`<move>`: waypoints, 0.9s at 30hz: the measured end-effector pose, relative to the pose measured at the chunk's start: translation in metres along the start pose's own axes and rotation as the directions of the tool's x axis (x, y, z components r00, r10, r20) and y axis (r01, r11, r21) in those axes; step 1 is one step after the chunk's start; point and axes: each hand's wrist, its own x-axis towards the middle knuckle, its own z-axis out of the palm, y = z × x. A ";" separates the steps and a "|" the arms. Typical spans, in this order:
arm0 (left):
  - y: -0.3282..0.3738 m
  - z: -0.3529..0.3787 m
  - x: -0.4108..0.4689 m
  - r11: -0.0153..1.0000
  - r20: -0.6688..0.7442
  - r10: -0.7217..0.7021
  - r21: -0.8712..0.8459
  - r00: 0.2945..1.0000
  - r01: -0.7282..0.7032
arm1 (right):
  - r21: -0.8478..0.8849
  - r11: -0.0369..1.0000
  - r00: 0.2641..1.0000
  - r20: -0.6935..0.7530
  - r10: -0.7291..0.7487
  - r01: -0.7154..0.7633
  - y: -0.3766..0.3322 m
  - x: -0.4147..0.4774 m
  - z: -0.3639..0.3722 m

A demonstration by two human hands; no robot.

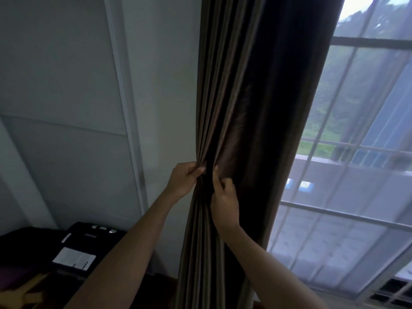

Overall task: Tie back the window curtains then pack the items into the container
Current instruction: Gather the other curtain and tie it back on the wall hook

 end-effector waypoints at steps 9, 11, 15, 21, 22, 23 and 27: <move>0.002 -0.008 -0.003 0.997 0.057 -0.004 -0.072 0.998 0.008 | 0.061 0.993 0.994 -0.044 -0.100 0.102 -0.013 -0.016 0.023; 0.003 -0.009 -0.004 0.999 0.041 0.005 -0.045 0.999 -0.004 | 0.118 0.990 0.996 -0.047 -0.075 0.080 -0.015 -0.019 0.024; 0.004 -0.009 -0.010 1.000 0.066 0.026 0.011 0.997 -0.027 | 0.248 0.969 1.000 -0.016 0.024 -0.019 -0.020 -0.020 0.024; -0.011 -0.007 -0.017 0.982 0.110 -0.022 0.188 0.994 0.001 | 0.308 0.948 0.997 0.026 0.076 -0.080 -0.018 -0.019 0.025; -0.014 -0.007 -0.018 0.981 0.116 -0.036 0.193 0.993 0.013 | 0.311 0.945 0.995 0.051 0.088 -0.100 -0.016 -0.022 0.026; -0.016 -0.008 -0.019 0.981 0.125 -0.051 0.195 0.991 0.026 | 0.317 0.941 0.992 0.079 0.101 -0.121 -0.014 -0.025 0.026; -0.015 -0.008 -0.021 0.983 0.138 -0.074 0.178 0.988 0.049 | 0.314 0.937 0.984 0.129 0.119 -0.155 -0.009 -0.035 0.027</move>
